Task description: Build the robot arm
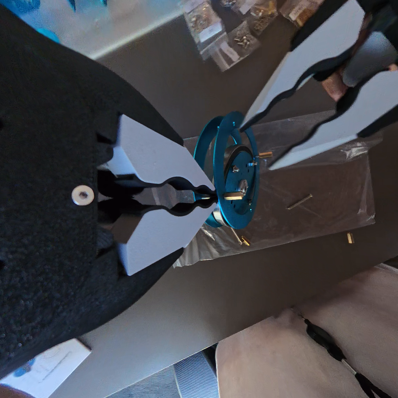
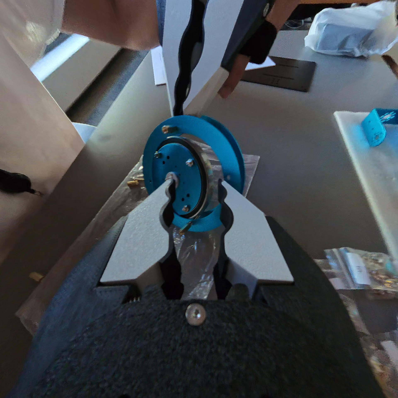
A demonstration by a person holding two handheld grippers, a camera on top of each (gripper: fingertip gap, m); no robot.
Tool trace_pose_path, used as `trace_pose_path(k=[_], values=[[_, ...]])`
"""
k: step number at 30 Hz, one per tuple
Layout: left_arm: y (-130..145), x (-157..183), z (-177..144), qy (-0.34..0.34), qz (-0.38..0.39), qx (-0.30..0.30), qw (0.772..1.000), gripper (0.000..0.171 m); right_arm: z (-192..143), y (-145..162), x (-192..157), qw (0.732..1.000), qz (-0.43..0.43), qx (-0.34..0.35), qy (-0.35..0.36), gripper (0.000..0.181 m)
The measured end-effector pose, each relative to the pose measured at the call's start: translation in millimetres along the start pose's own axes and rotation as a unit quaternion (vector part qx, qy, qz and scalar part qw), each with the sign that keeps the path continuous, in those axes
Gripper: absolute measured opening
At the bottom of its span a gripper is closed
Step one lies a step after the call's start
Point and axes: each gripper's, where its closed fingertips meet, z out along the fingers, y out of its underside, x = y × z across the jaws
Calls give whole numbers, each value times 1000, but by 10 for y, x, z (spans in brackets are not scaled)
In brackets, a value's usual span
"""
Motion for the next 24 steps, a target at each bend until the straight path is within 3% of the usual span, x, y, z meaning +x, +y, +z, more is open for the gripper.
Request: trace_pose_path(k=[6,10,13,18,24], values=[[458,32,9,-32,-89,69,993,3,-24,187,-61,995,89,-46,-5,52],[750,120,146,-43,-136,80,986,0,-11,226,-185,987,137,-74,24,59],[723,198,176,-60,-128,101,985,0,-18,282,-159,984,127,-86,93,52],[713,222,221,-84,-116,86,986,0,108,437,-247,975,127,-130,130,64],[792,292,158,-86,-144,76,983,1,206,399,-298,962,136,-144,190,54]])
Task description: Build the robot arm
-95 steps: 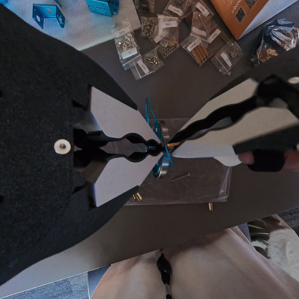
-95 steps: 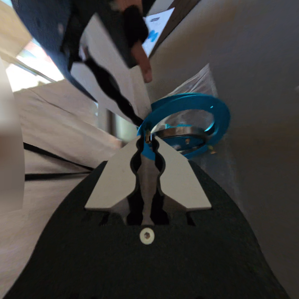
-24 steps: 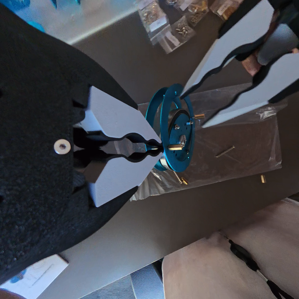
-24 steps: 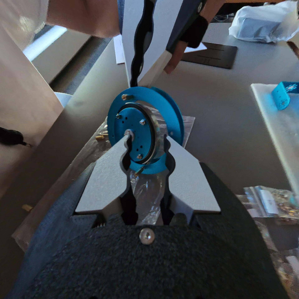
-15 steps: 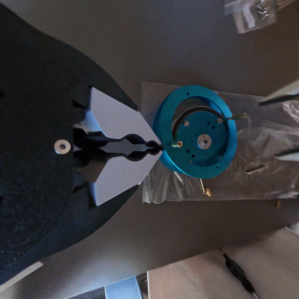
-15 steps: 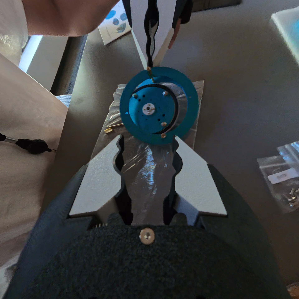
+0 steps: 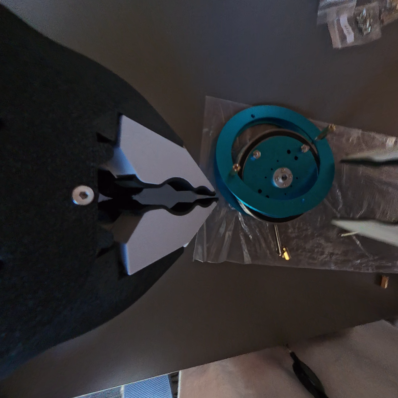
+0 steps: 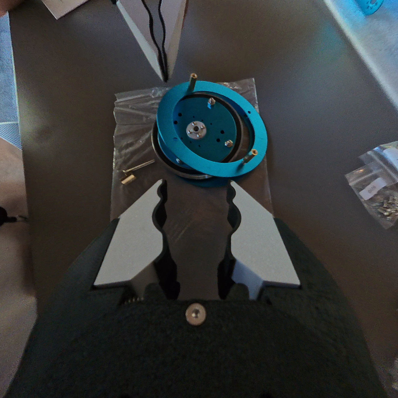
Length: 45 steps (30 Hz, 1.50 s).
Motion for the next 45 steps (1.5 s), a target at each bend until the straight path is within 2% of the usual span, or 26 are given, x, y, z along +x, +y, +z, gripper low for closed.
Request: trace_pose_path(k=[3,5,8,11,15,19,23,25,27,30,33,35,38,45], values=[[-124,-132,-134,-30,-33,52,998,27,92,-35,-103,999,34,1,-5,70],[-222,-195,-165,-40,-54,92,994,33,118,13,-56,999,40,-10,23,75],[-196,-285,-101,-67,-55,86,992,33,143,91,-50,998,37,-28,49,74],[-193,-208,-49,-42,-66,85,993,28,226,65,-159,998,51,-23,38,67],[-115,-225,22,-47,-74,62,994,10,295,55,-109,996,66,-20,64,53],[-152,-163,66,-38,-54,65,996,6,285,59,-71,995,81,-4,63,41],[-188,-79,83,-48,-1,50,998,5,210,100,-30,994,101,5,51,27],[-201,-51,101,-57,28,44,997,5,116,56,-7,990,136,33,15,31],[-215,-36,107,-63,47,42,996,5,35,23,-10,978,195,50,-61,42],[-239,-32,110,-81,88,43,992,5,-55,-70,5,940,281,84,-173,43],[-248,-16,118,-80,93,43,992,5,5,-120,206,896,376,107,-209,44],[-250,-8,121,-77,95,44,992,5,54,-155,207,875,402,104,-248,35],[-245,-17,114,-83,99,42,991,5,72,-95,245,892,386,94,-217,5],[-232,-35,162,-79,84,41,992,6,-58,54,-68,887,397,78,-224,3]])
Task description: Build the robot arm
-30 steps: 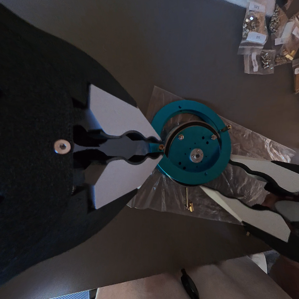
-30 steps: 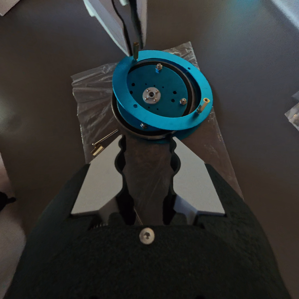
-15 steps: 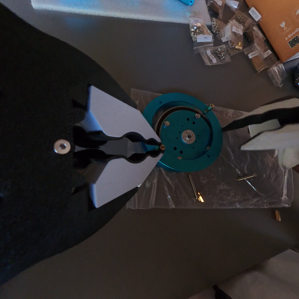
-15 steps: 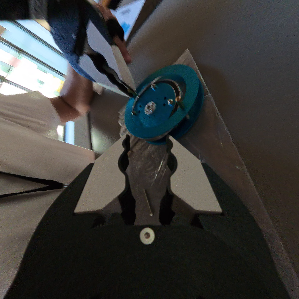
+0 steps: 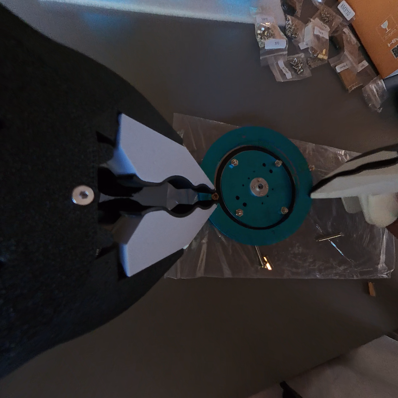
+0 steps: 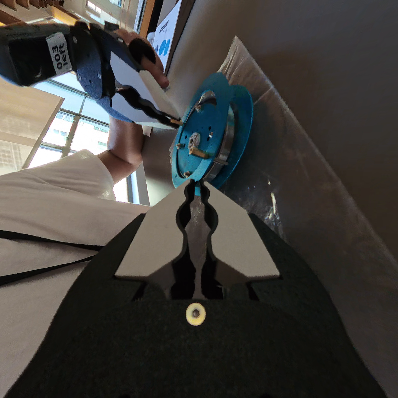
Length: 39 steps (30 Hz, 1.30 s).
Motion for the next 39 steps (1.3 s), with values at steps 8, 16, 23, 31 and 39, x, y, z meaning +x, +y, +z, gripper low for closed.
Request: trace_pose_path(k=[8,16,23,31,39], values=[[-14,-50,18,-3,-32,7,999,6,18,101,60,1000,13,-5,-5,4],[-19,30,5,26,-53,8,998,6,-94,-140,88,999,5,35,-16,1],[-19,57,2,30,-57,4,998,6,-73,-130,221,999,-25,5,41,3],[-48,159,13,53,-60,6,997,7,-32,-285,226,999,-30,20,31,0],[-96,227,50,69,-75,9,995,7,-37,-237,280,999,-22,10,31,8]])
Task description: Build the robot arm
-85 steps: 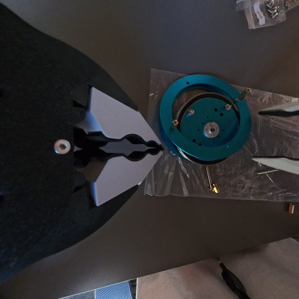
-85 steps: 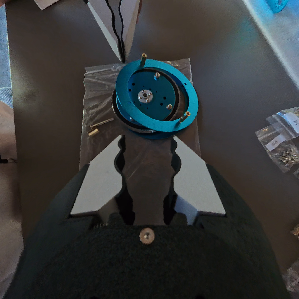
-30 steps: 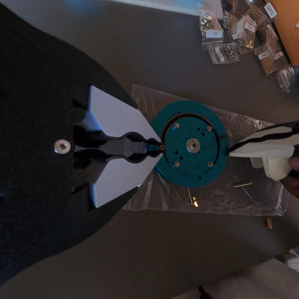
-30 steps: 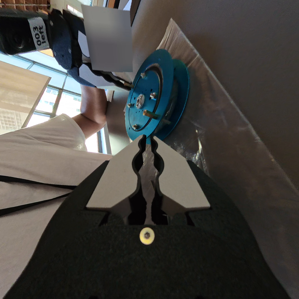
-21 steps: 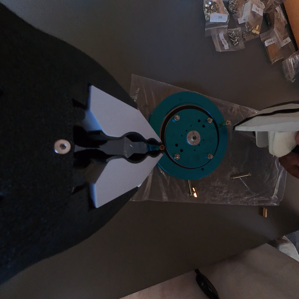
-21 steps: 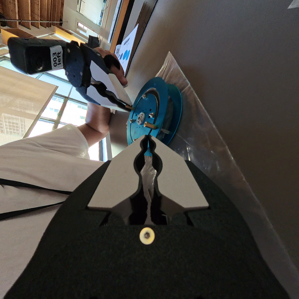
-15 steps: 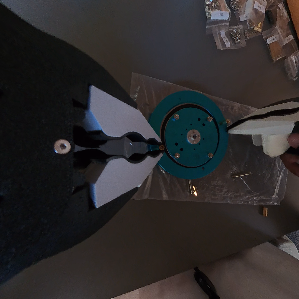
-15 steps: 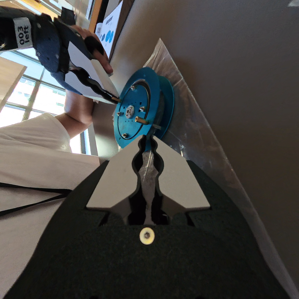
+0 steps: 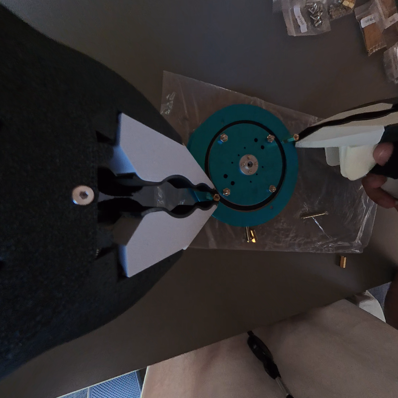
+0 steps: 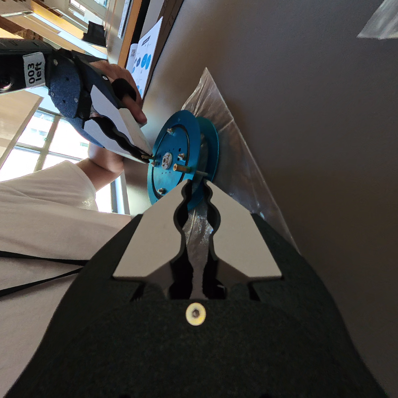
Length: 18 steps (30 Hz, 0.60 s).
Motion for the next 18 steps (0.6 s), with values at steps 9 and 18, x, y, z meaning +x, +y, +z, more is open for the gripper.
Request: trace_pose_path(k=[9,18], values=[[-30,67,42,18,-12,4,1000,7,60,-119,-11,1000,-23,-11,2,0],[-56,56,-146,25,-15,29,999,23,59,-175,47,999,-33,-23,15,0]])
